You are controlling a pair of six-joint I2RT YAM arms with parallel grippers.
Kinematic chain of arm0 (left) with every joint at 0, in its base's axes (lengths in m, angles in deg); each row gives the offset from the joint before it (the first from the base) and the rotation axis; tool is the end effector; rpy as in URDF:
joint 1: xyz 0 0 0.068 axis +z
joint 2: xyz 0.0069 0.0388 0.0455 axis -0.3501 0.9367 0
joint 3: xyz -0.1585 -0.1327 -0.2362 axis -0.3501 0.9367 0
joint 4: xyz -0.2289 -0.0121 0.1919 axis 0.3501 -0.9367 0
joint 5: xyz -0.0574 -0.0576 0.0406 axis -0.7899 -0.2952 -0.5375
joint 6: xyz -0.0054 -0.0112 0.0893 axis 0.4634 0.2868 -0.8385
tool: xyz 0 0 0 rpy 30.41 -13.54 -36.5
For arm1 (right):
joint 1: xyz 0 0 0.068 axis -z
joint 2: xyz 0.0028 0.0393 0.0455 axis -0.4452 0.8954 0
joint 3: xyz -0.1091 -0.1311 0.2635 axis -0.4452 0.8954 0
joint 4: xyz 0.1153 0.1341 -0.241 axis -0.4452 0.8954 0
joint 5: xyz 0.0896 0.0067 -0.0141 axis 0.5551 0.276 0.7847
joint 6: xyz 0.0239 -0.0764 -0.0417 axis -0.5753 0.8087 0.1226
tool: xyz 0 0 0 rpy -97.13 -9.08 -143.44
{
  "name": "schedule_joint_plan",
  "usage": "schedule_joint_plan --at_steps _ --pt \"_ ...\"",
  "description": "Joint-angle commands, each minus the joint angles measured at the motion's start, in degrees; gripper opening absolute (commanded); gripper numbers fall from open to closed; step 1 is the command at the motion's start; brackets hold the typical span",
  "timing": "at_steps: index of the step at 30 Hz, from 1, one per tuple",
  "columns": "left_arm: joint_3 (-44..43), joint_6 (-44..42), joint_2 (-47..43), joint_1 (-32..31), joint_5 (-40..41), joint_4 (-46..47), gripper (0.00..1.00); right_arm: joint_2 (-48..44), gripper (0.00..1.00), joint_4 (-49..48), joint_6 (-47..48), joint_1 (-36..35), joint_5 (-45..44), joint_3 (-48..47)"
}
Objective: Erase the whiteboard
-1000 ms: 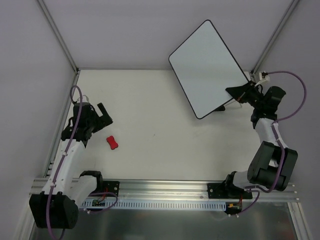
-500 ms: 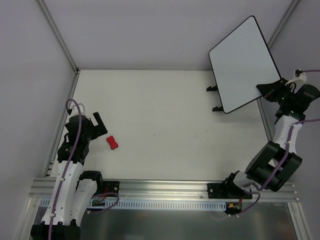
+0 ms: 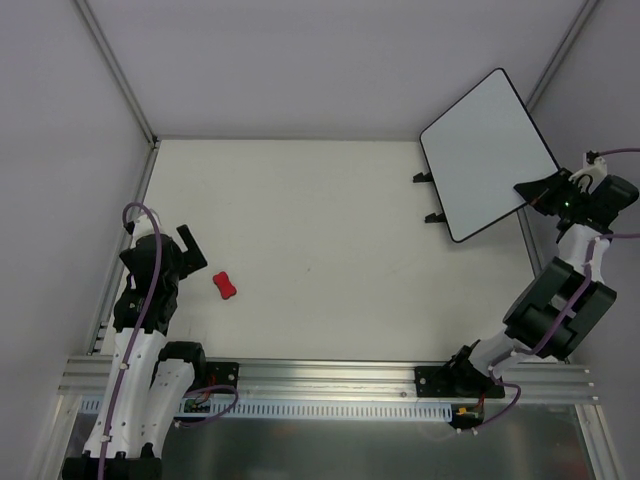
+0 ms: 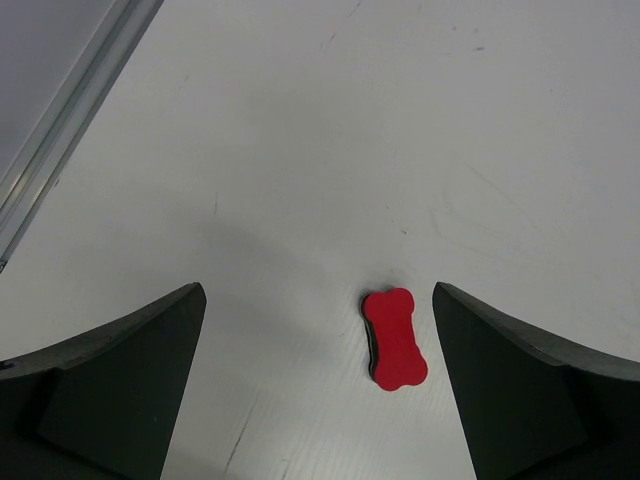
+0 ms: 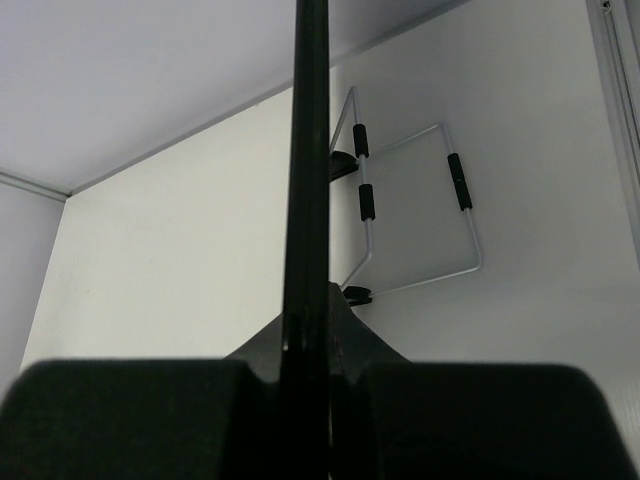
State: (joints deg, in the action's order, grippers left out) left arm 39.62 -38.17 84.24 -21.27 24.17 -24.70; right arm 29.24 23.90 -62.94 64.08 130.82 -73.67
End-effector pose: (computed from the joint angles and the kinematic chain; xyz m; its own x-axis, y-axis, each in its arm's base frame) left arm 0.1823 0.0226 0.2923 -0.3428 -0.2719 -0.8992 -0.3819 0.9149 -0.1311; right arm 0.3676 -0.2031 0.3239 -0.2477 0.2119 -0.9454 -0.2152 0.9394 0.2669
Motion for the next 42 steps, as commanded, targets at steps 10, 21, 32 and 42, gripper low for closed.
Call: schedule_joint_plan --at_steps 10,21,32,42 --pt "0.08 -1.26 0.61 -0.37 4.35 1.77 0.99 2.17 0.0 -9.93 4.44 0.14 7.71 -1.42" --pt "0.61 -1.26 -0.18 -0.37 5.4 2.3 0.99 4.63 0.04 -10.02 6.29 -1.17 7.8 2.36" --pt "0.87 -1.35 -0.89 -0.37 5.4 2.47 0.99 5.34 0.36 -9.93 5.76 -1.0 4.46 6.41" --pt "0.96 -1.35 -1.76 -0.37 5.93 2.47 0.99 4.63 0.36 -9.93 6.46 0.32 3.41 9.13"
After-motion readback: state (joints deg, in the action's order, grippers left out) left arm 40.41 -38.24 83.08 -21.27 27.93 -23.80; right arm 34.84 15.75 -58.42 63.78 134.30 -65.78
